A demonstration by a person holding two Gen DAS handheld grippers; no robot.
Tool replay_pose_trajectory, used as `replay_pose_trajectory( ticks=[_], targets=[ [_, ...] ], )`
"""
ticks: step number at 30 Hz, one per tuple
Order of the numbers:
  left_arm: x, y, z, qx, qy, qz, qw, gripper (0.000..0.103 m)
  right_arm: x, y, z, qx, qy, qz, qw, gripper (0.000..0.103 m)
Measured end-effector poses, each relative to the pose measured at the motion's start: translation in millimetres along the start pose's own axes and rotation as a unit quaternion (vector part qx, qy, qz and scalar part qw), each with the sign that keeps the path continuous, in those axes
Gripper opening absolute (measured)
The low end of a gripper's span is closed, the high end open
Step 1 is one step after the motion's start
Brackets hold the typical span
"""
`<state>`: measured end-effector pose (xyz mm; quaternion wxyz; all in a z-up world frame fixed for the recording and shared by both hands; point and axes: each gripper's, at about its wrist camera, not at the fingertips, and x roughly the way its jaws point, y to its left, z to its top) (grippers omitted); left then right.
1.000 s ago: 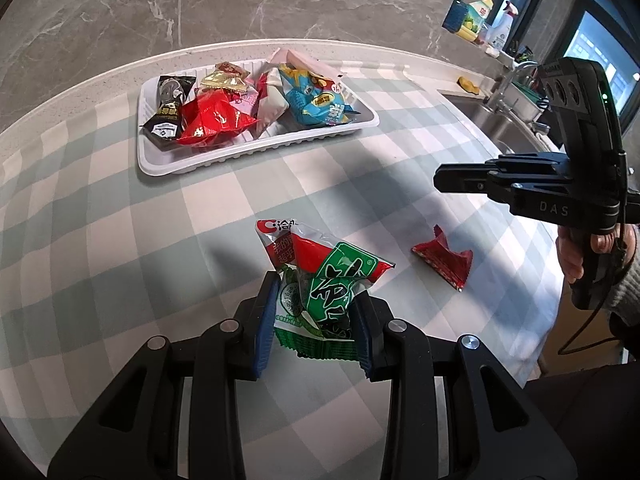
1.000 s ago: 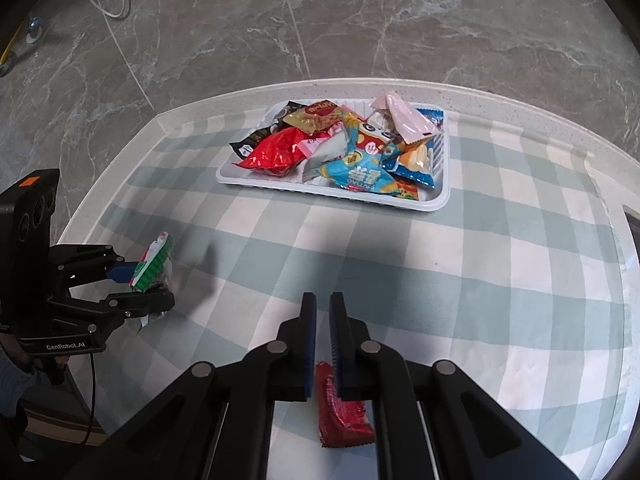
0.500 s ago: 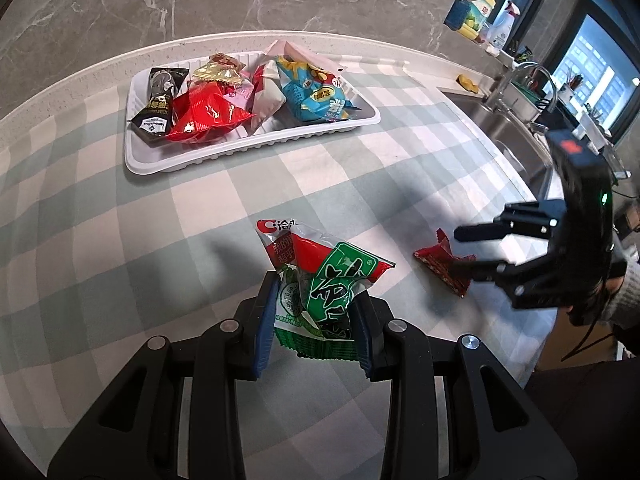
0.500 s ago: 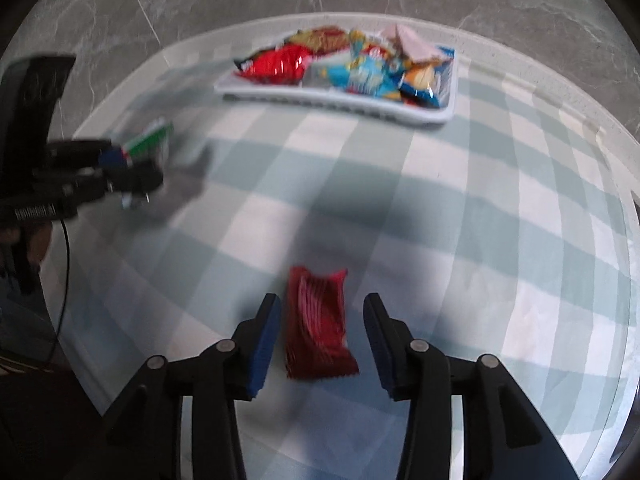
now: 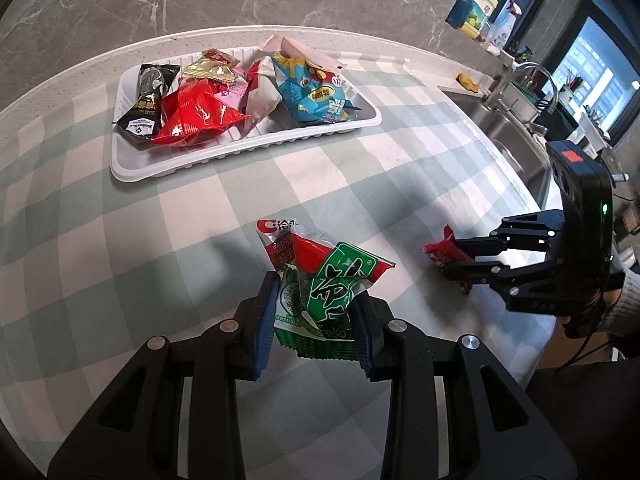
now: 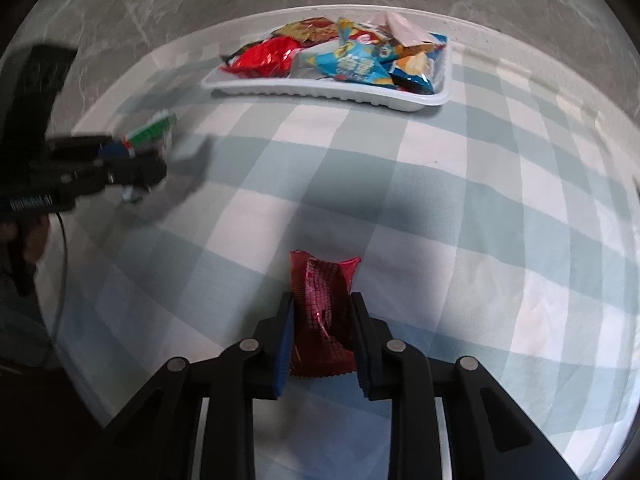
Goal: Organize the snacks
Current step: 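Carry the green packet and red packet into the tray and release both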
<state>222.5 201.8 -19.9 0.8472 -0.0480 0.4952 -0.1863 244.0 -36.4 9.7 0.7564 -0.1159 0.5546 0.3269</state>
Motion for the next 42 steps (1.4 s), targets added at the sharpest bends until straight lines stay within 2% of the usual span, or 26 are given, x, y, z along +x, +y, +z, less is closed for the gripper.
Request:
replay_pose_trajectory(
  ticks=[9,19,26,32,42],
  targets=[
    [-3.8,7.5,20.9,-0.011,-0.009,-0.012,0.9998,0.031,-23.3,-22.9,40.4,0.062,-0.033,0.063,0.996,0.028],
    [-17.5,25.8,84.5,-0.012,-0.041,-0.017,0.9989,0.031,-33.6,-32.2,124.9,0.083,-0.084,0.106,0.987,0.028],
    [-15.2,45.4,140.0,-0.007,-0.051,-0.008,0.9987,0.031,-22.5,-32.6,181.6,0.069,-0.100,0.099,0.988,0.028],
    [1.1,60.8,180.2,-0.007,-0.051,-0.003,0.9987,0.031,-8.4,-39.6,215.4,0.066,-0.104,0.089,0.988,0.028],
    [35.7,69.6,210.9,-0.012,-0.044,-0.001,0.9990,0.031,13.2,-59.0,251.6,0.070,-0.107,0.075,0.989,0.028]
  ],
)
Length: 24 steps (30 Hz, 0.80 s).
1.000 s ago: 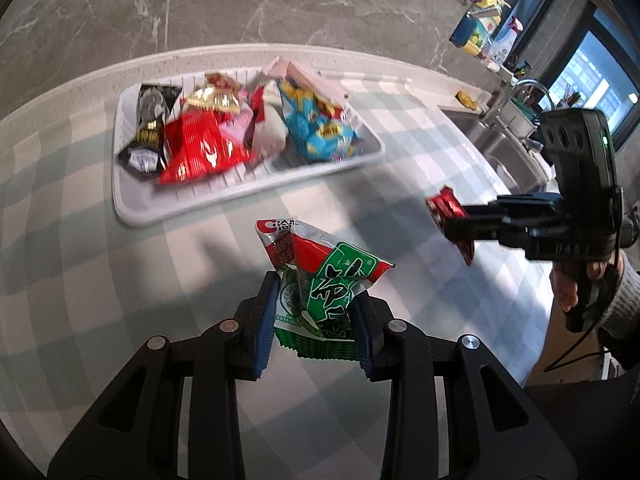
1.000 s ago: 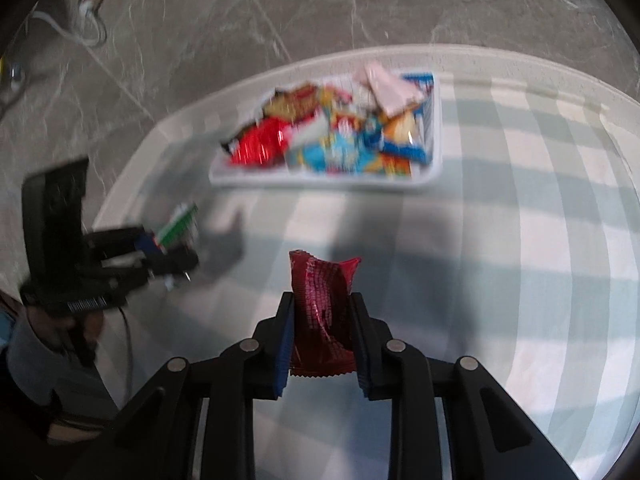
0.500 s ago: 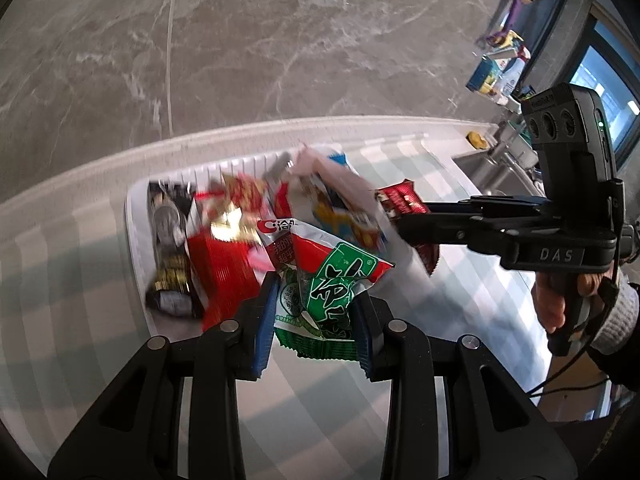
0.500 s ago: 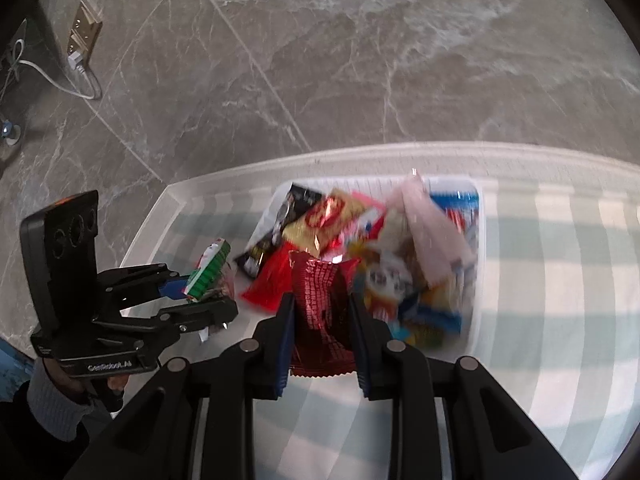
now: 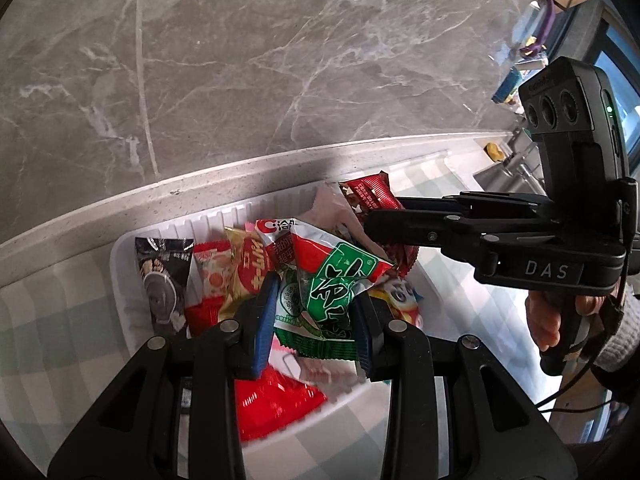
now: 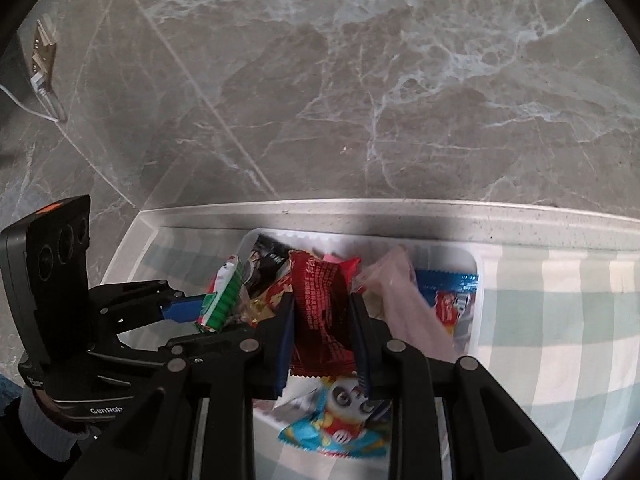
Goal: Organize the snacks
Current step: 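Carry the green packet and red packet into the tray and release both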
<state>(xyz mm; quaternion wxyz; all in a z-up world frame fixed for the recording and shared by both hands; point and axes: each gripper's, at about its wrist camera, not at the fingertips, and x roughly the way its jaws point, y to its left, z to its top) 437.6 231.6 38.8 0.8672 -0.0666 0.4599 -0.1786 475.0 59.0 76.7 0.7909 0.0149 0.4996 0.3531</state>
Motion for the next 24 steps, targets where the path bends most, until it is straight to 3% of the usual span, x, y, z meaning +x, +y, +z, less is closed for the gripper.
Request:
replay_pose_trajectory(
  ticks=[20,24],
  targets=[
    [37.8,7.3,5.8,0.001,0.009,0.020,0.9998,0.032,33.7,-13.6,2.9,0.003,0.020,-0.006,1.000,0.029],
    [38.9,7.9,5.4,-0.001,0.005,0.023,0.9997,0.039,35.8,-13.1,2.6,-0.001,0.022,-0.010,1.000,0.032]
  ],
)
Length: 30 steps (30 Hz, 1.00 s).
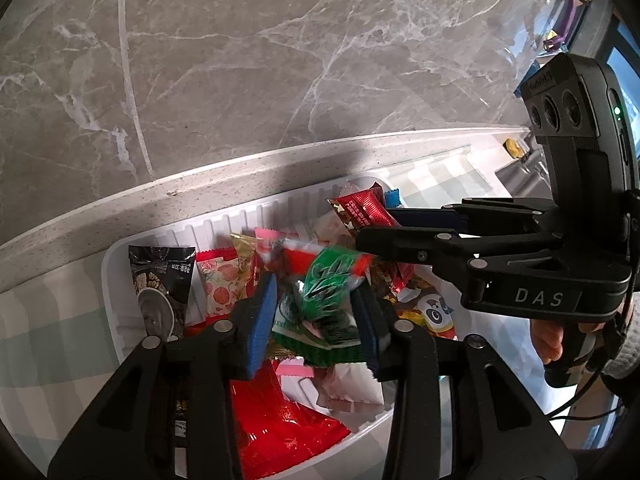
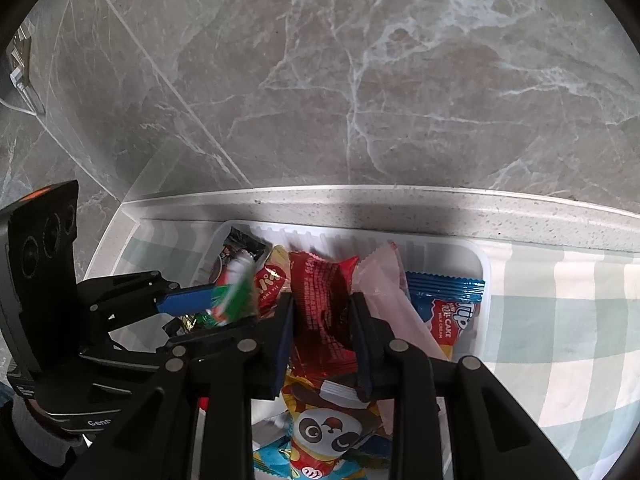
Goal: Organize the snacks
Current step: 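Carry the green packet and red packet into the tray and release both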
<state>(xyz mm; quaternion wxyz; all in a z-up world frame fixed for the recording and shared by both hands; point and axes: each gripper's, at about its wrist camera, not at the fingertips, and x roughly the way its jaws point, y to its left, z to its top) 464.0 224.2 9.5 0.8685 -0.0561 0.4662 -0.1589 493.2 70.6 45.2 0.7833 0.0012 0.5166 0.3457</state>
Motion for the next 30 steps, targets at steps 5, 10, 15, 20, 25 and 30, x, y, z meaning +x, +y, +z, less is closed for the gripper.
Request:
replay_pose_trajectory(
  ticks=[5,10,15,20,25,30],
  targets=[
    [-2.9,-0.1,1.3,-0.001,-0.005,0.006,1.0000,0.043,-0.6,-0.7,-0.5,0.004,-0.002,0.001,1.000,0.033],
    [-6.2,-1.1,0.9,-0.003,-0.010,0.010,0.9999,0.050,-4.2,1.8,-0.9,-0.002,-0.008,-0.001,1.000,0.033],
    [-10.7,-4.1,0.5,-0.002,-0.016,0.016,0.9997,0.065,-9.0,6.5,-0.9,-0.006,-0.014,-0.003,1.000,0.033],
    [-19.2,-7.7,-0.4,-0.006,-0.024,0.021,0.9995,0.078,-16.4,8.9,-3.3,-0.003,-0.021,0.000,1.000,0.034],
    [-30.8,-12.2,-2.9,-0.004,-0.036,0.033,0.9988,0.090,-28.0,12.8,-7.6,-0.008,-0.032,-0.003,0.999,0.042],
    [-38.3,-16.7,-6.4,-0.005,-0.040,0.040,0.9984,0.097,-40.7,15.7,-14.3,-0.013,-0.048,-0.012,0.999,0.054]
  ],
)
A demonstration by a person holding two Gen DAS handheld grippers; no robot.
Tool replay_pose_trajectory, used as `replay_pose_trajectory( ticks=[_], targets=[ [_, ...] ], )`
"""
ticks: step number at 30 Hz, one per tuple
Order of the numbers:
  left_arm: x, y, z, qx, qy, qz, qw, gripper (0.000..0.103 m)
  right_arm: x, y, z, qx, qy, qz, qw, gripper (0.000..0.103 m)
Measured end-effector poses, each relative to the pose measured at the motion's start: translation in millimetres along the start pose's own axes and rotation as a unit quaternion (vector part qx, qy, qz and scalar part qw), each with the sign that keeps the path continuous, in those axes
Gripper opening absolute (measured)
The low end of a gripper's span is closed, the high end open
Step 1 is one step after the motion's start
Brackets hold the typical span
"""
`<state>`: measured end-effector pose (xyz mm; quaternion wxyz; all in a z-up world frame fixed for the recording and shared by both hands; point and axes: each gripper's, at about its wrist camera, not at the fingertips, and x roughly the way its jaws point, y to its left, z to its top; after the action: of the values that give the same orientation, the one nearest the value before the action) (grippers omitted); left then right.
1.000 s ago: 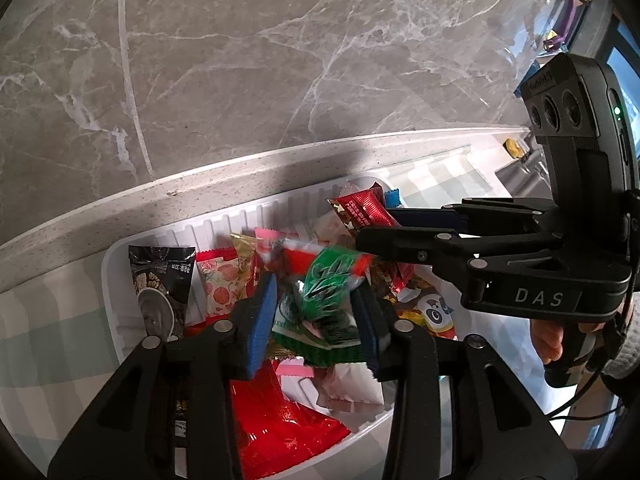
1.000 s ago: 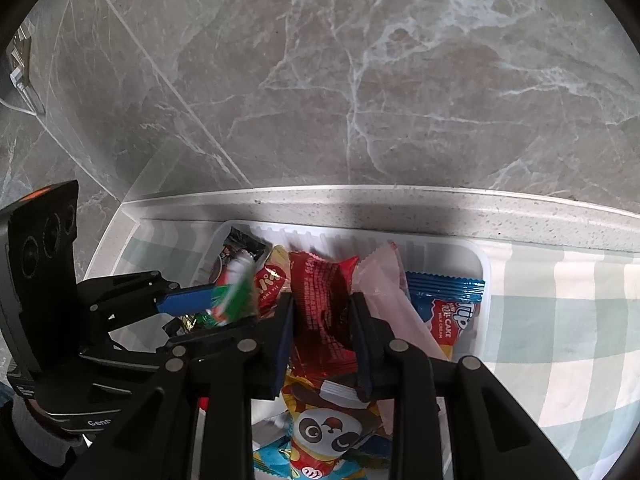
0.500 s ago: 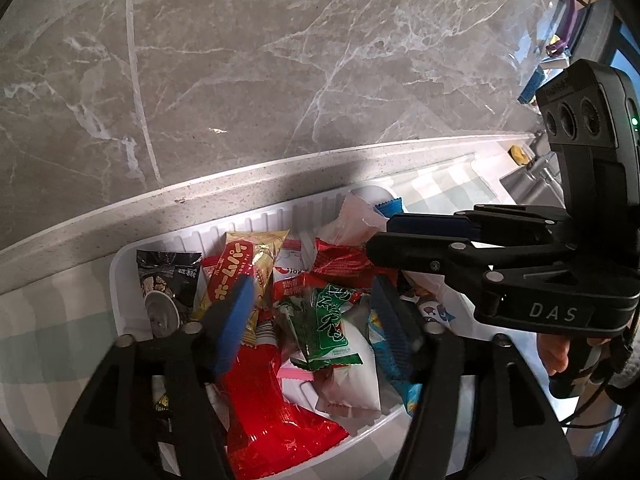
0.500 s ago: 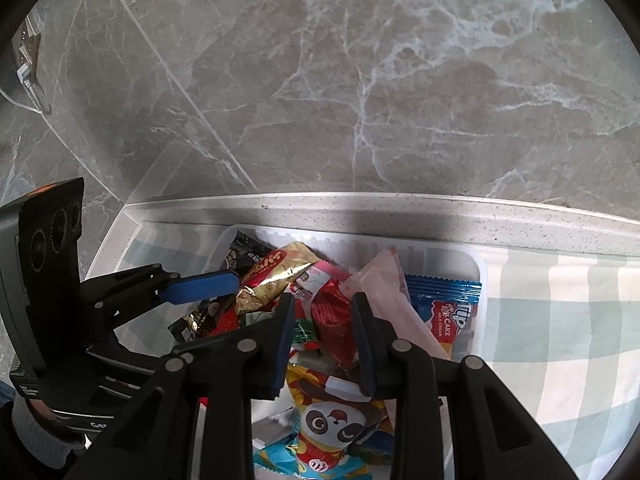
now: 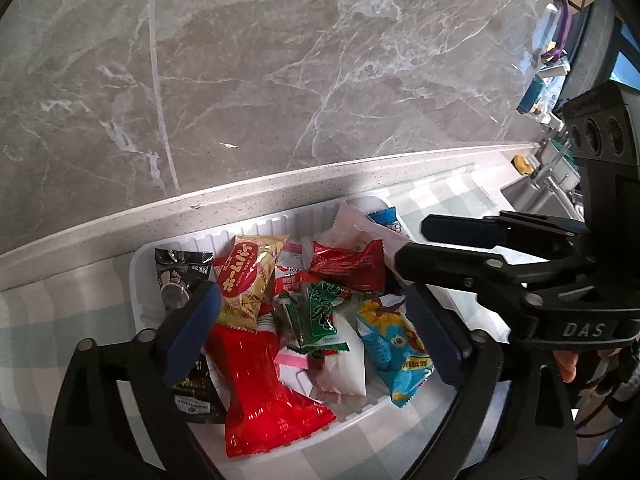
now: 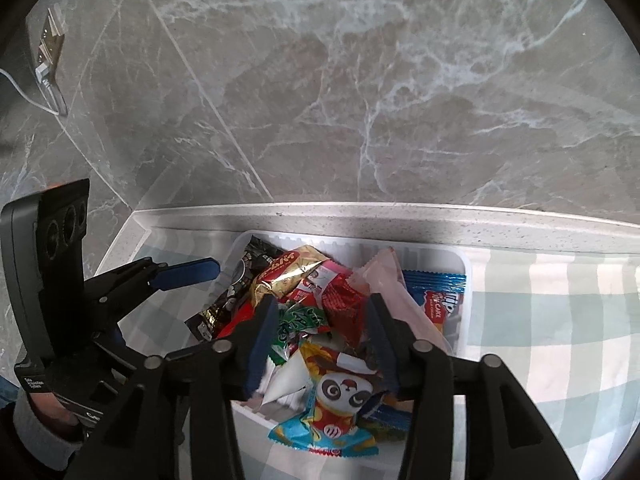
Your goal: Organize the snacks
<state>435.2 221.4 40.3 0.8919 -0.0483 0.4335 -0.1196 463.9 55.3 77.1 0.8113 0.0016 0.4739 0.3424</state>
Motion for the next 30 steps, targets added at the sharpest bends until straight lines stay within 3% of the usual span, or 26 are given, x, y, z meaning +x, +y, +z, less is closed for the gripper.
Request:
replay_pose_trajectory(
  ticks=[9,17,23,30],
  targets=[
    [-20.3,-15.2,-10.9,0.006,-0.011,0.008,0.9999,0.102,-18.9,4.9,-12.0,0.007,-0.009,-0.013,1.000,0.064],
    [-61.2,-53.7,-23.3,0.038,-0.033,0.024,0.9984,0.103,-73.4,14.4,-38.3,0.005,-0.052,-0.055,0.997,0.066],
    [-101.3,-84.3,-38.0,0.049,-0.058,0.068,0.9948,0.103,-127.6,25.7,-64.4,-0.003,-0.107,-0.092,0.990,0.083],
    [-147.8,-112.1,-59.6,0.063,-0.080,0.116,0.9880,0.103,-190.3,47.7,-110.6,-0.029,-0.153,-0.142,0.977,0.083]
  ],
)
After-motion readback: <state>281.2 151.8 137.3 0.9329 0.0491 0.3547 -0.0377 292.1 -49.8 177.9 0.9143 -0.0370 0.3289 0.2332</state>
